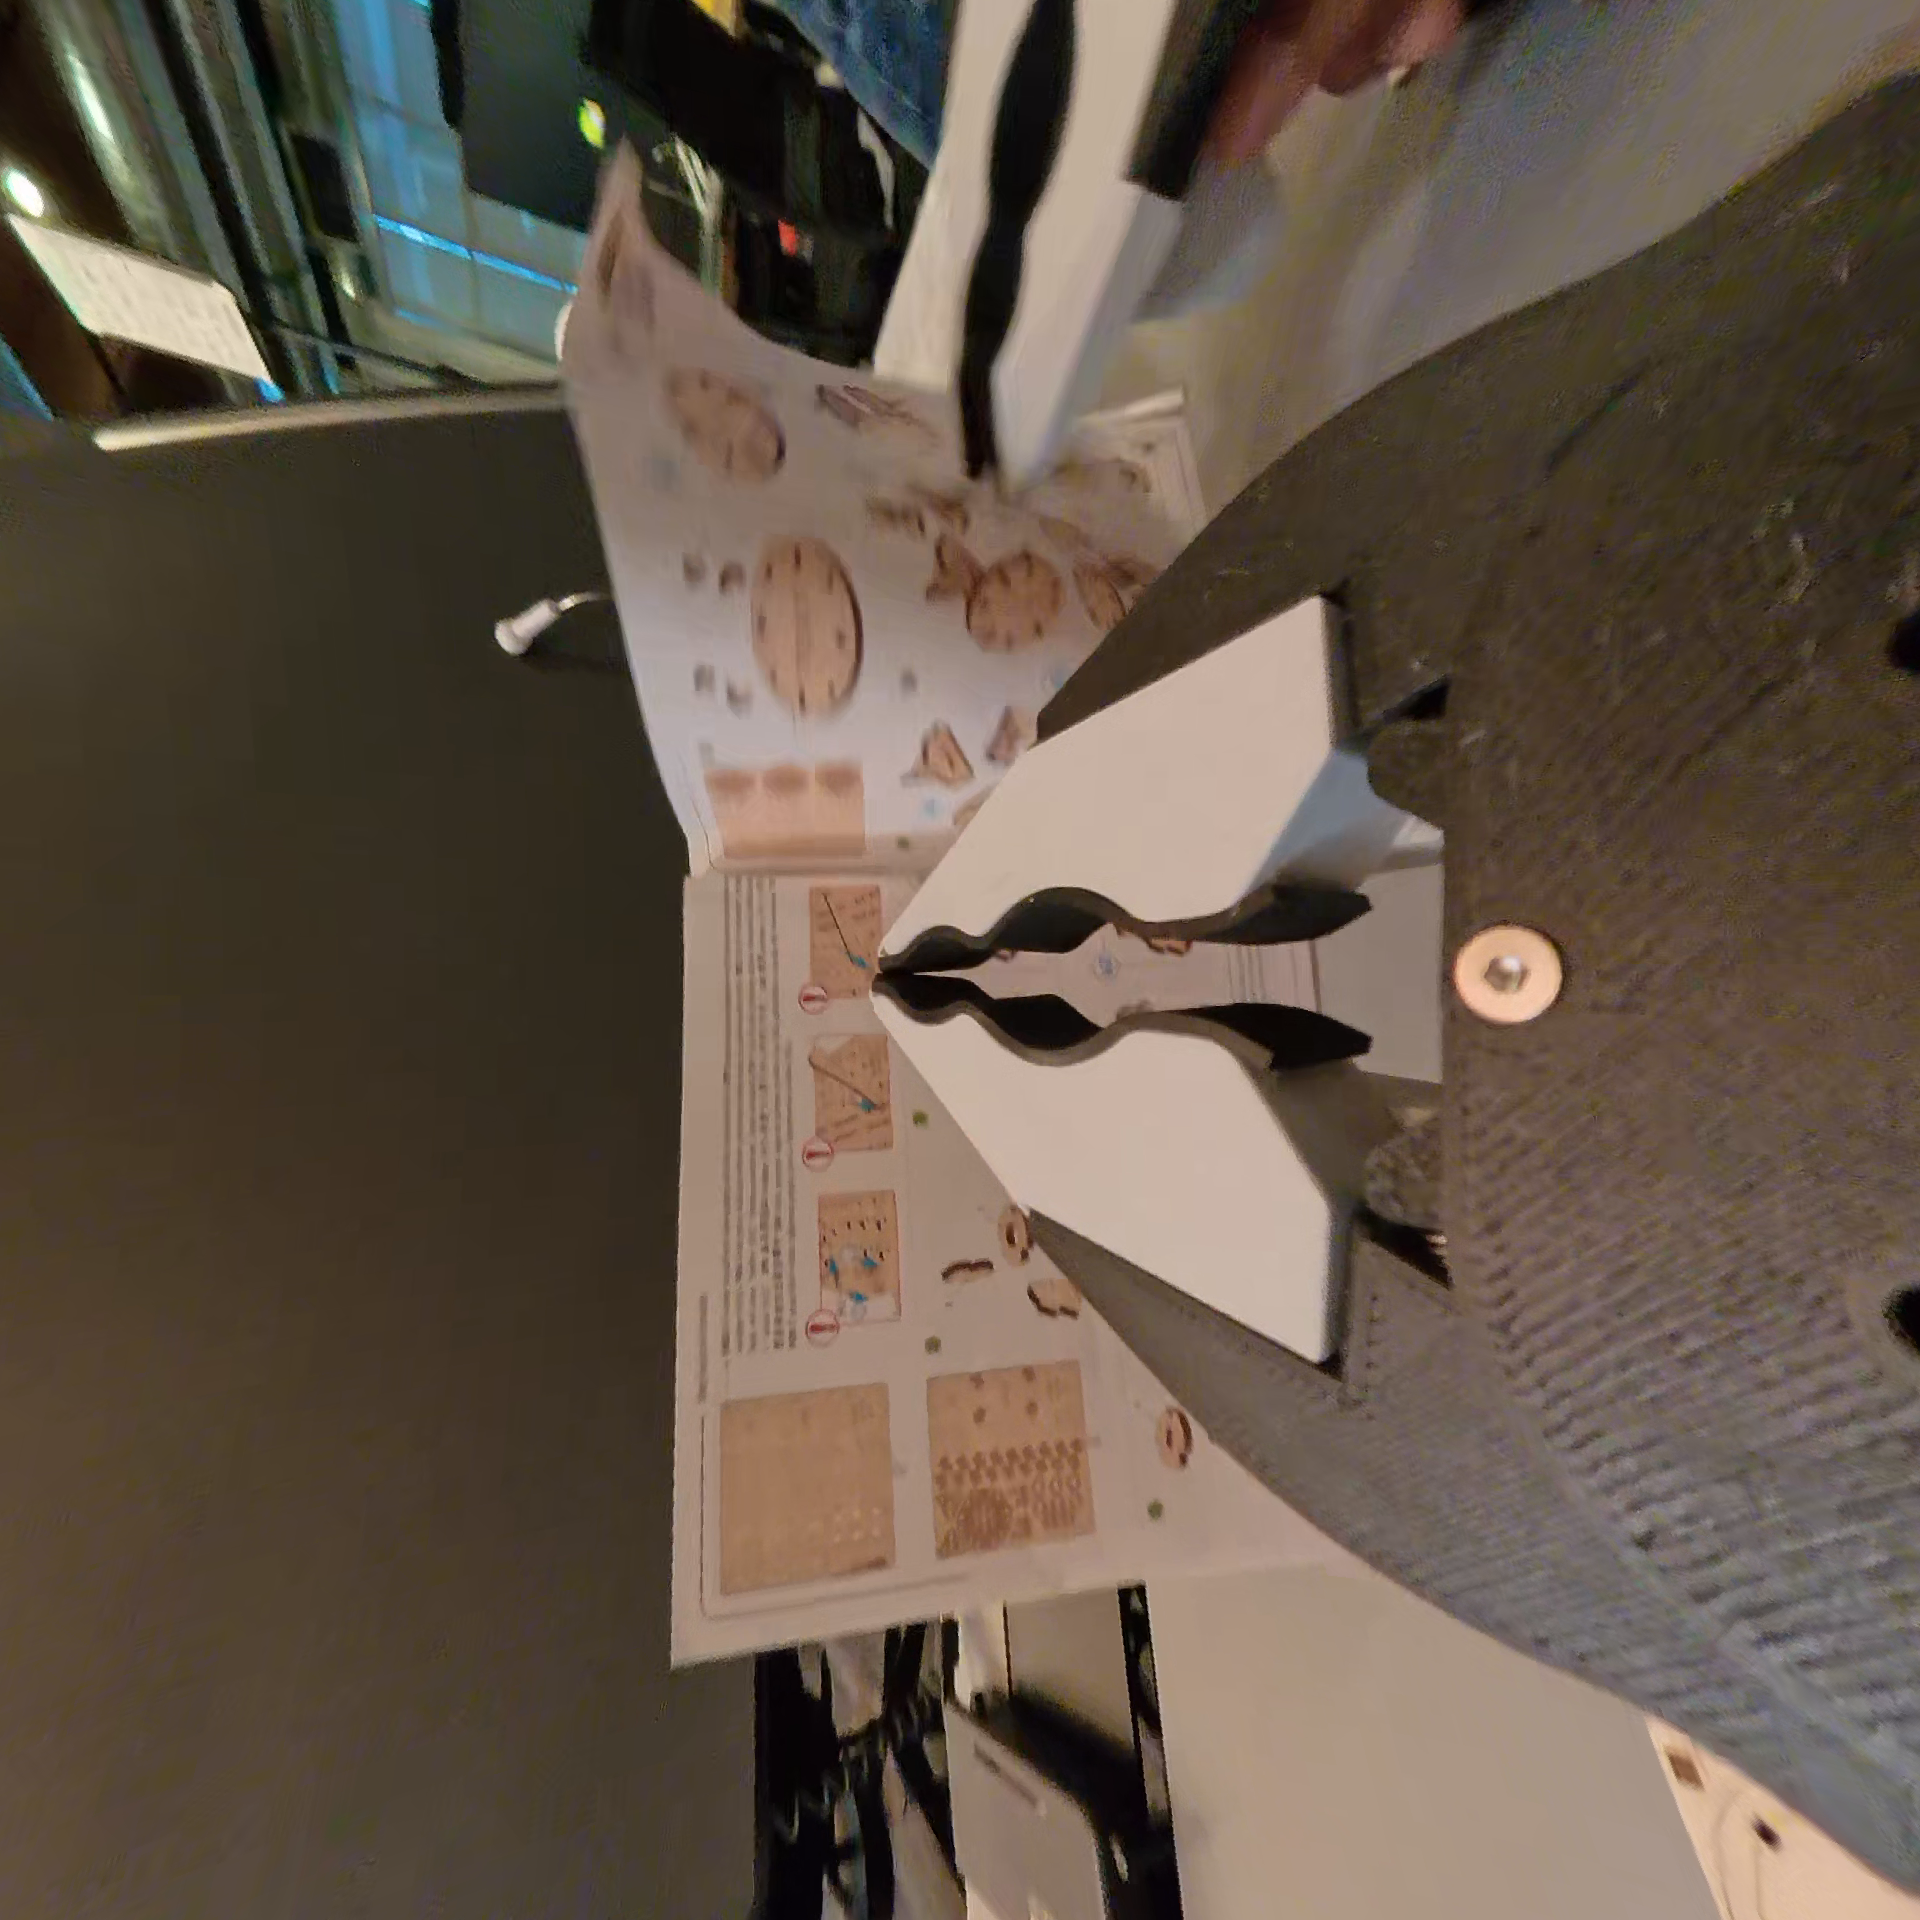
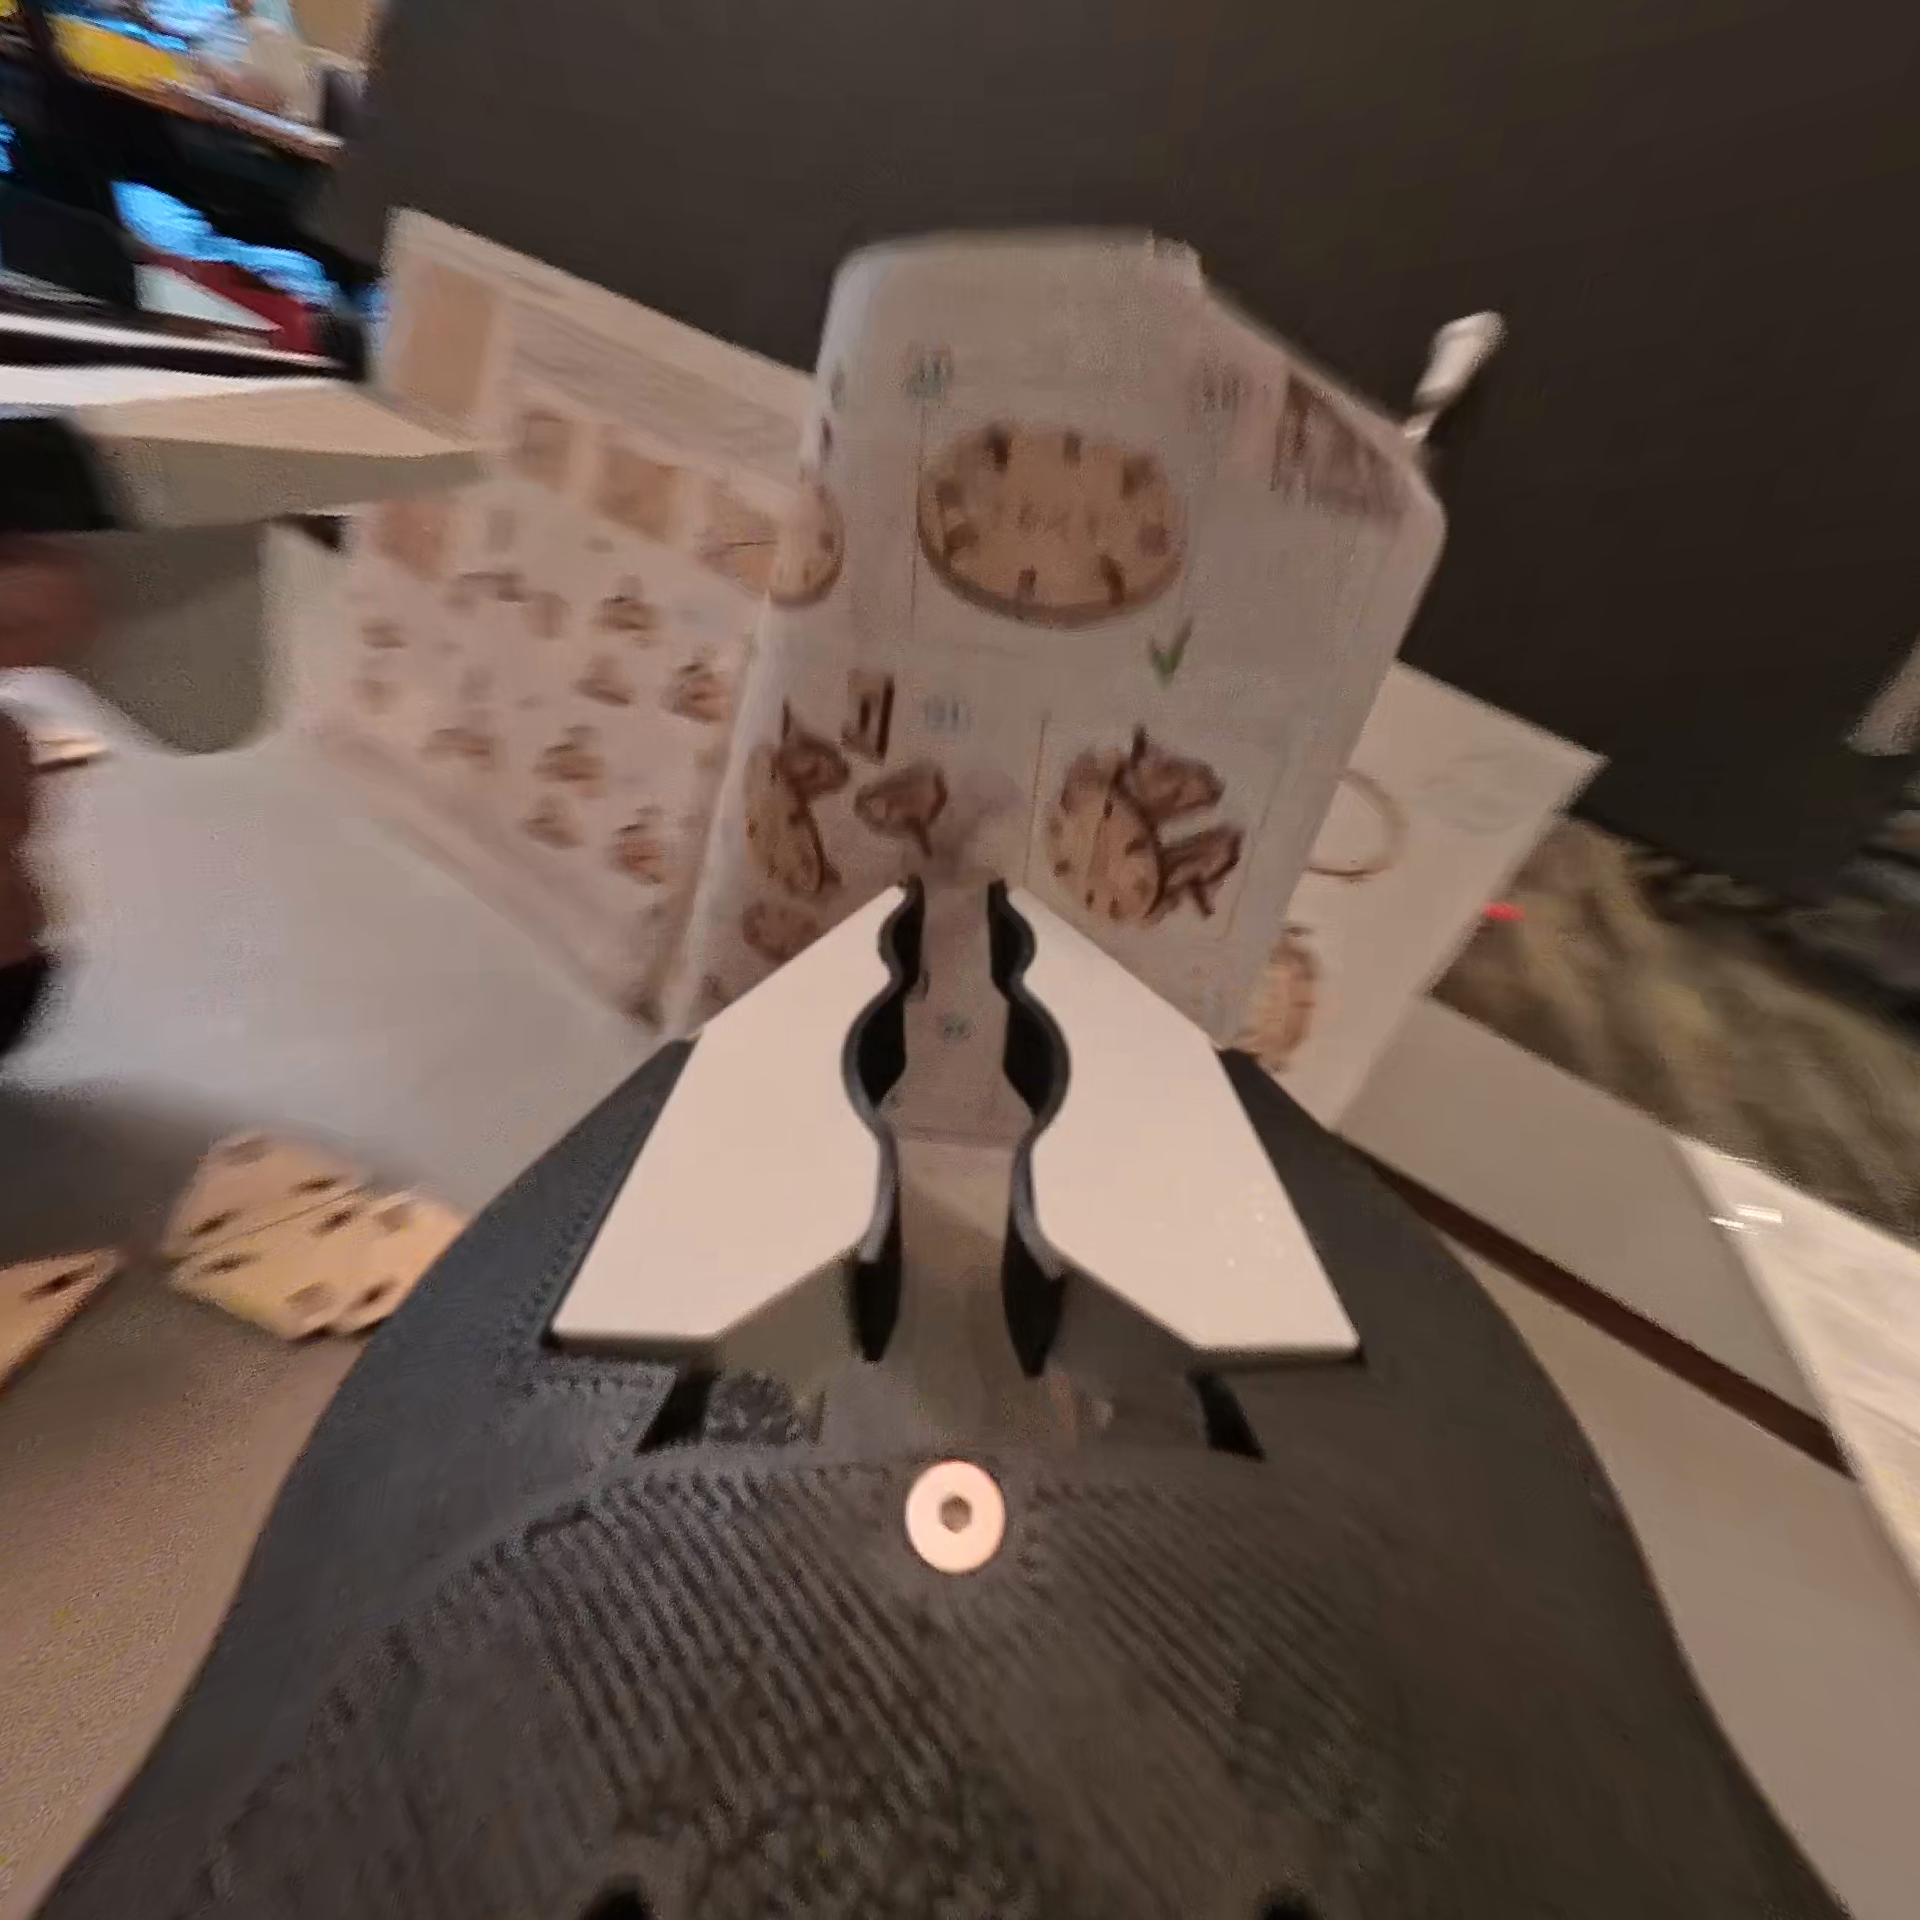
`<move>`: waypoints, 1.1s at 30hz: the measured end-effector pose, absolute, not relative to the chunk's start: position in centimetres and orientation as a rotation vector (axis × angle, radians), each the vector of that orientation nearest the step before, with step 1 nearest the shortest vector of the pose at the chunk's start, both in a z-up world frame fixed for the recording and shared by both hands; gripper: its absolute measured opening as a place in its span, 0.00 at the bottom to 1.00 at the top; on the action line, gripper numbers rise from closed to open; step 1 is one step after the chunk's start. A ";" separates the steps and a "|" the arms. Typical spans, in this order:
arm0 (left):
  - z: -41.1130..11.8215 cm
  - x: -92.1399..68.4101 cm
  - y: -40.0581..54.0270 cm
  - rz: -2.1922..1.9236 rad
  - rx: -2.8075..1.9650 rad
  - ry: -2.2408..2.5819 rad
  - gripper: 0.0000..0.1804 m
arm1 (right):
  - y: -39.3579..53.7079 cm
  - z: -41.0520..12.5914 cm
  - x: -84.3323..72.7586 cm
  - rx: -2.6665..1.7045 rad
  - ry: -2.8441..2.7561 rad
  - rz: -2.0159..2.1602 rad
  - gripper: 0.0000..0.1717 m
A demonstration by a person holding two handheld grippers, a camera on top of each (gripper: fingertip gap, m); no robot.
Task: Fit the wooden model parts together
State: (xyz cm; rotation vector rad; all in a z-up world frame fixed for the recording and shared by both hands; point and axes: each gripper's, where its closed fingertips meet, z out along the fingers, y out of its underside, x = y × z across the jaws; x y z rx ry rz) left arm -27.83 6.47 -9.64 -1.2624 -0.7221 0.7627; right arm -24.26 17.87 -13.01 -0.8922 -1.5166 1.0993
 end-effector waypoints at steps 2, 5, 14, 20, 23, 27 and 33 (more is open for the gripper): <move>-10.1 -28.0 6.0 0.777 -1.281 -0.744 0.00 | 20.3 -12.2 -25.0 -0.917 -1.386 1.030 0.07; -11.1 -28.6 6.1 0.704 -1.306 -0.793 0.00 | 21.9 -12.4 -25.0 -0.949 -1.346 0.998 0.04; -11.9 -28.7 7.3 0.608 -1.349 -0.792 0.00 | 15.9 -13.1 -24.6 -0.681 -1.535 1.099 0.00; -12.0 -29.0 7.0 0.574 -1.326 -0.824 0.00 | 18.1 -14.3 -27.2 -0.746 -1.575 0.961 0.00; -12.7 -30.0 5.8 0.617 -1.326 -0.925 0.00 | 19.0 -14.8 -27.9 -0.783 -1.588 0.927 0.00; -12.9 -30.1 6.2 0.648 -1.363 -0.921 0.00 | 19.5 -14.8 -28.2 -0.773 -1.577 0.886 0.00; -12.7 -30.0 6.5 0.654 -1.371 -0.896 0.00 | 19.0 -14.8 -28.0 -0.723 -1.582 0.864 0.00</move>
